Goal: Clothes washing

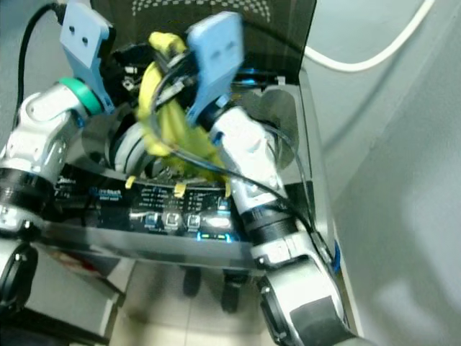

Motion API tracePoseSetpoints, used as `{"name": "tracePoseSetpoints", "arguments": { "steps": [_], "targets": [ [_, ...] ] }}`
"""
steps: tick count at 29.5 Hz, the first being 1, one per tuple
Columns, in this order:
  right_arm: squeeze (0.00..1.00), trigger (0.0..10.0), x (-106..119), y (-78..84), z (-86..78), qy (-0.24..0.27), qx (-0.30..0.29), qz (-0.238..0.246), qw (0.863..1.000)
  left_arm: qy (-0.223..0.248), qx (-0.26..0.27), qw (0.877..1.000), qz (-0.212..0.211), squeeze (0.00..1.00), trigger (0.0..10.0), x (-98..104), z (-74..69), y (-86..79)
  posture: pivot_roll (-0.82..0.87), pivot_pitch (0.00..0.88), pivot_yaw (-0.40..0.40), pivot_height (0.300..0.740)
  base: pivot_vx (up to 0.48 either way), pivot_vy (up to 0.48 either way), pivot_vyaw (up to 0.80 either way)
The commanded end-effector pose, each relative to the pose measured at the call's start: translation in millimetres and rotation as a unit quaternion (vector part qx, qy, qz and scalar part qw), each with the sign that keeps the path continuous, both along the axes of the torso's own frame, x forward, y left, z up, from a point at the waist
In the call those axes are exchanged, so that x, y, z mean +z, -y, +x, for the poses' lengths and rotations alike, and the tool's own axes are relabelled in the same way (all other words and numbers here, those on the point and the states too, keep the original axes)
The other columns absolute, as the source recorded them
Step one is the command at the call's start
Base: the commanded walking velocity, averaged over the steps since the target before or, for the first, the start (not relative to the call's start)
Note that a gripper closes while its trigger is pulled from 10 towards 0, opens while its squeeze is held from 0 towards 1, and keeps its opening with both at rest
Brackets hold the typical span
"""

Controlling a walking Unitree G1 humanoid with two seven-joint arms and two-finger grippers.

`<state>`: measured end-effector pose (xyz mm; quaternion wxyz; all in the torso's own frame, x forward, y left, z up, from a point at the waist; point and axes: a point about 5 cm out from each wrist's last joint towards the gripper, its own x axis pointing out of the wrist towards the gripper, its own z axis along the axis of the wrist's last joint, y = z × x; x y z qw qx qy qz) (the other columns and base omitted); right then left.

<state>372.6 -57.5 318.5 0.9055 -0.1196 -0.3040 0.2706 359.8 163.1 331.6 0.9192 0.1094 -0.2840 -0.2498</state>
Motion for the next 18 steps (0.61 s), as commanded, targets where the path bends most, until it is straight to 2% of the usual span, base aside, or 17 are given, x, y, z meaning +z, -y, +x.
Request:
{"name": "tracePoseSetpoints", "arguments": {
  "steps": [1, 2, 3, 7, 9, 12, 14, 15, 17, 18],
  "targets": [
    [0.0, 10.0, -5, 2.2, 0.8, -0.002, -0.019, 0.002, 1.0, 0.01, 0.002, 1.0, -0.012, 0.0, 10.0, 5, -9.2, -3.2, 0.11, 0.101, 0.036, 0.74, 0.0, 0.0, 0.0],
    [1.0, 10.0, -13, 13.5, 2.5, -0.024, -0.028, 0.014, 0.999, 0.004, 0.014, 1.0, -0.016, 0.0, 10.0, -4, -20.5, -8.7, 0.14, 0.095, 0.021, 0.74, 0.0, 0.0, 0.0],
    [1.0, 10.0, -24, 27.5, 3.8, -0.043, -0.044, 0.023, 0.998, -0.006, 0.033, 0.999, -0.023, 0.0, 10.0, -16, -34.1, -16.4, 0.15, 0.087, 0.01, 0.74, 0.0, 0.0, 0.0],
    [1.0, 10.0, -25, 31.3, 3.7, -0.044, -0.05, 0.023, 0.998, -0.013, 0.042, 0.999, -0.029, 0.0, 10.0, -20, -37.4, -19.4, 0.15, 0.087, 0.01, 0.74, 0.0, 0.0, 0.0],
    [1.0, 10.0, -31, 32.1, 1.1, -0.048, -0.03, -0.025, 0.998, -0.025, 0.05, 0.998, -0.034, 0.0, 10.0, -29, -43.4, -19.9, 0.17, 0.072, -0.003, 0.74, 0.0, 0.0, 0.0],
    [1.0, 10.0, -34, 31.1, -0.1, -0.054, -0.016, -0.045, 0.997, -0.028, 0.05, 0.998, -0.035, 0.0, 10.0, -31, -44.8, -19.1, 0.17, 0.071, -0.004, 0.74, 0.0, 0.0, 0.0],
    [1.0, 10.0, -49, 31.1, 1.3, -0.085, -0.007, -0.119, 0.989, -0.031, 0.052, 0.997, -0.038, 0.0, 10.0, -34, -46.0, -15.7, 0.16, 0.06, -0.012, 0.74, 0.0, 0.0, 0.0],
    [1.0, 10.0, -49, 31.1, 1.3, -0.085, -0.007, -0.119, 0.989, -0.031, 0.052, 0.997, -0.038, 0.0, 10.0, -34, -46.0, -15.7, 0.16, 0.06, -0.012, 0.74, 0.0, 0.0, 0.0],
    [1.0, 10.0, -63, 35.2, 2.6, -0.114, -0.007, -0.18, 0.977, -0.034, 0.054, 0.997, -0.04, 0.0, 10.0, -34, -47.5, -13.1, 0.15, 0.052, -0.013, 0.74, 0.0, 0.0, 0.0],
    [1.0, 10.0, -63, 35.2, 2.6, -0.114, -0.007, -0.18, 0.977, -0.034, 0.054, 0.997, -0.04, 0.0, 10.0, -34, -47.5, -13.1, 0.15, 0.052, -0.013, 0.74, 0.0, 0.0, 0.0]
  ]
}}
